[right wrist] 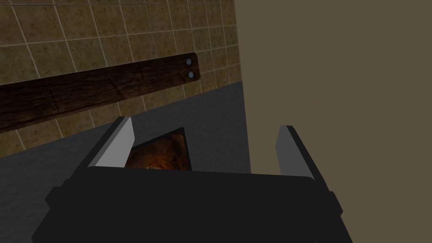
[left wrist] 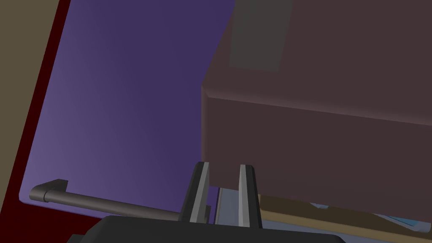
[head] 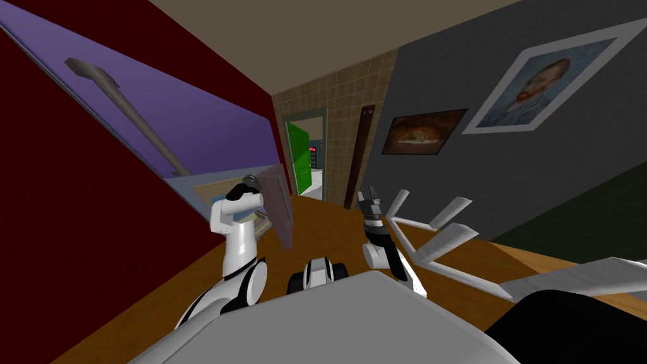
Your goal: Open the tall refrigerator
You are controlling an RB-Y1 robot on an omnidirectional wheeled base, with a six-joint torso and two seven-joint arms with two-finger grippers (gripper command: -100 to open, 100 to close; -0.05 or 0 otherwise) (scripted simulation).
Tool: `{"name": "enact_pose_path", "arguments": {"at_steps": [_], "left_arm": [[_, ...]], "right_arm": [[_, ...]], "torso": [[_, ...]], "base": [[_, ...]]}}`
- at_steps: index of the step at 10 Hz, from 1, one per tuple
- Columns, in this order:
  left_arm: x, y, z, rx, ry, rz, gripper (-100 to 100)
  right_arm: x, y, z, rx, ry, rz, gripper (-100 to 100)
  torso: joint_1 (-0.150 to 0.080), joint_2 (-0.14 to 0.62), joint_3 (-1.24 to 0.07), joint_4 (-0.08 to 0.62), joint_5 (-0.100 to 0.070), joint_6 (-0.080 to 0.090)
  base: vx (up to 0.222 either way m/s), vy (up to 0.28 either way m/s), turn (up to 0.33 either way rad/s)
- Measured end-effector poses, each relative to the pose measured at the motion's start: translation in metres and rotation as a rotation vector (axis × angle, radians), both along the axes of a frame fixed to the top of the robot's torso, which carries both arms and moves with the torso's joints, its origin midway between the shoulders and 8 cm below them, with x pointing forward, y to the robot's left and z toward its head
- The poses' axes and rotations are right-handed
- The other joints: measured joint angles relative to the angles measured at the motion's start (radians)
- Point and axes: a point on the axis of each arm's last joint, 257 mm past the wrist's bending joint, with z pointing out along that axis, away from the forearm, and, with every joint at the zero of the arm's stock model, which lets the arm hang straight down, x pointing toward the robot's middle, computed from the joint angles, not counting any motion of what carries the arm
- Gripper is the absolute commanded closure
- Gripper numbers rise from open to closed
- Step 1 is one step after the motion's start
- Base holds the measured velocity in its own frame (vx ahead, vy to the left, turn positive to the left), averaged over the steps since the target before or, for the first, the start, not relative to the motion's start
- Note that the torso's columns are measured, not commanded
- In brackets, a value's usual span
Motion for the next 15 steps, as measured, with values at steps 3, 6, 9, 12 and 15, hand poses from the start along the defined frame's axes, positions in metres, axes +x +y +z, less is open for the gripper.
{"name": "enact_pose_path", "arguments": {"at_steps": [3,6,9,12,15], "left_arm": [[-0.006,0.012,0.002,0.004,-0.01,0.034,100],[-0.015,0.019,0.004,0.002,-0.007,0.056,100],[-0.03,0.039,-0.002,0.001,0.001,0.114,100],[-0.046,0.055,-0.004,-0.005,0.008,0.164,100],[-0.07,0.077,-0.001,-0.003,0.008,0.228,100]], "right_arm": [[0.0,0.0,0.0,0.0,0.0,0.0,0],[0.0,0.0,0.0,0.0,0.0,0.0,0],[0.0,0.0,0.0,0.0,0.0,0.0,0],[0.0,0.0,0.0,0.0,0.0,0.0,0],[0.0,0.0,0.0,0.0,0.0,0.0,0]], "torso": [[-0.003,0.0,0.0,-0.002,0.0,0.0],[0.006,0.008,0.006,-0.002,0.005,-0.004],[0.0,0.003,0.003,-0.007,0.006,-0.005],[0.009,0.001,0.001,-0.004,0.004,-0.004],[0.005,0.0,-0.001,-0.002,0.001,-0.003]], "base": [[0.064,-0.165,0.014],[0.076,-0.153,0.004],[0.132,-0.217,0.025],[0.158,-0.193,0.002],[0.138,-0.195,0.019]]}}
